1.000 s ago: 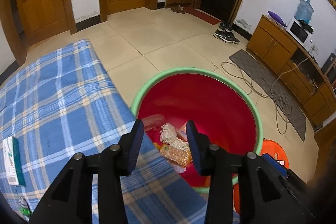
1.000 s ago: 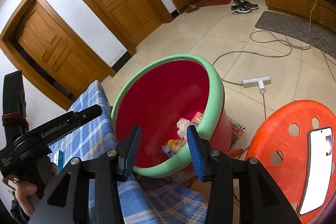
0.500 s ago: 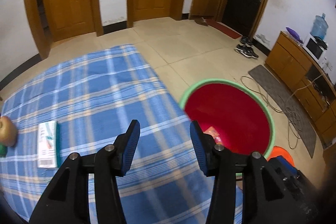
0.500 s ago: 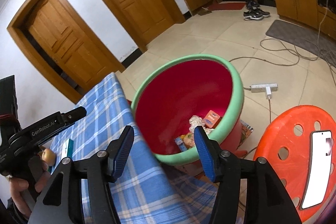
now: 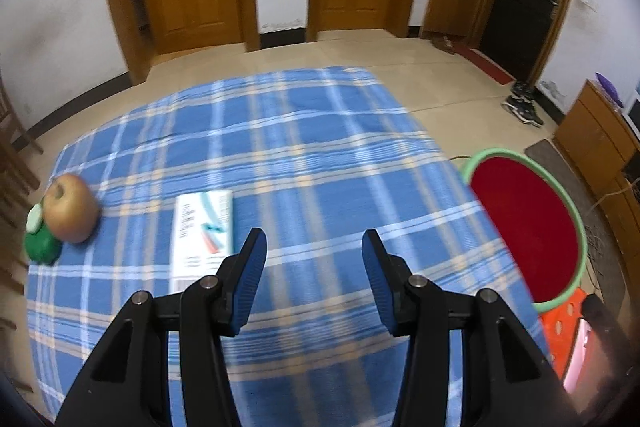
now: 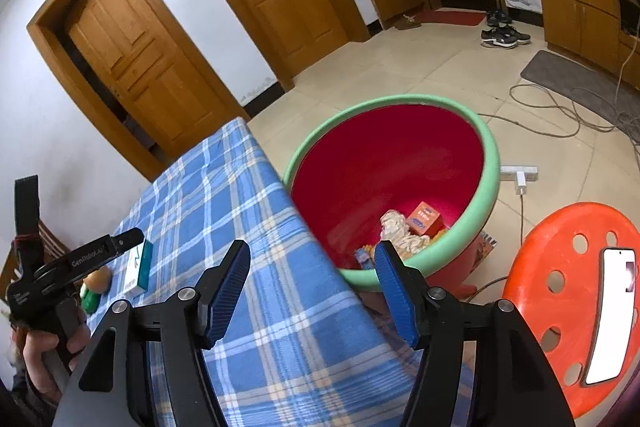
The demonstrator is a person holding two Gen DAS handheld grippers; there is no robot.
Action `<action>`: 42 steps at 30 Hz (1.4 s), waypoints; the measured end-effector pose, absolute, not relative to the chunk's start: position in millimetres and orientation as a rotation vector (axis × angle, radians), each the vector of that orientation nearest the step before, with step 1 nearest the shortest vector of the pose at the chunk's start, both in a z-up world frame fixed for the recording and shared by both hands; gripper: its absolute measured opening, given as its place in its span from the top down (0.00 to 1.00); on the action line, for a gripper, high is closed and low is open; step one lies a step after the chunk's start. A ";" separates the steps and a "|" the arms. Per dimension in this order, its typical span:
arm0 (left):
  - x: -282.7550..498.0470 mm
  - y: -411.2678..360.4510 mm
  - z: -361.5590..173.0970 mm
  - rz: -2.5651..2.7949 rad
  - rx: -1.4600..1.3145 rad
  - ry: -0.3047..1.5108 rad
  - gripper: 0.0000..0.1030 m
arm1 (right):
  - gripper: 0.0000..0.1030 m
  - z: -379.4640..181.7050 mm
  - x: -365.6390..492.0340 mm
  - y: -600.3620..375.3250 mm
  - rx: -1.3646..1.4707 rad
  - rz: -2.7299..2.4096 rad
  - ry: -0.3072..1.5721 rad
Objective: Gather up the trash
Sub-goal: 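Move both open grippers back over the table toward the white medicine box, then close the left gripper on the white medicine box, then hold the medicine box in the left gripper while the right grasps the green figurine keychain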
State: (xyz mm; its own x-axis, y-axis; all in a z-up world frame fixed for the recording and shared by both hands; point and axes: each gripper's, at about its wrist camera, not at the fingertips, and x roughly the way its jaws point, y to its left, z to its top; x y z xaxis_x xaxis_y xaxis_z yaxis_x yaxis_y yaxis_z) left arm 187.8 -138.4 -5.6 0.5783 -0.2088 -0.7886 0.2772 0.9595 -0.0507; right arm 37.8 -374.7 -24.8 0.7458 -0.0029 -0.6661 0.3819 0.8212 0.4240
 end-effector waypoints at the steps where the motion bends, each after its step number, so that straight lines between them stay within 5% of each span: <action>1: 189.5 -131.8 -8.2 -0.271 0.080 0.913 0.52 | 0.36 -25.6 39.5 -372.1 0.575 -0.221 0.711; 5: 197.8 -109.7 -17.8 -0.208 0.079 0.918 0.51 | 0.26 -29.8 45.1 -364.7 0.560 -0.229 0.729; 10: 210.3 -91.2 -28.0 -0.167 0.047 0.933 0.34 | 0.25 -38.2 52.1 -358.7 0.554 -0.242 0.762; 16: 222.7 -80.6 -44.1 -0.160 0.032 0.984 0.33 | 0.25 -45.4 59.5 -354.5 0.547 -0.251 0.789; 24: 227.5 -75.2 -65.7 -0.123 0.014 1.028 0.33 | 0.25 -52.2 69.3 -343.6 0.538 -0.229 0.819; 28: 224.0 -72.7 -64.1 -0.123 0.008 1.013 0.51 | 0.25 -52.5 70.9 -336.6 0.531 -0.212 0.827; 42: 175.2 -18.6 -30.1 -0.091 -0.102 0.933 0.51 | 0.25 -33.8 69.5 -296.2 0.473 -0.112 0.804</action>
State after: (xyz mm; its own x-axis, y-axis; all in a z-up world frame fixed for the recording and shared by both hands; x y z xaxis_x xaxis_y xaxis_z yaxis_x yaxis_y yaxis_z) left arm 175.2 -18.6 -30.1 0.5920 -0.1226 -0.7965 0.0342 0.9913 -0.1271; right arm 69.5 -296.2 -33.8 0.6943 0.0808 -0.7151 0.2725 0.8902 0.3652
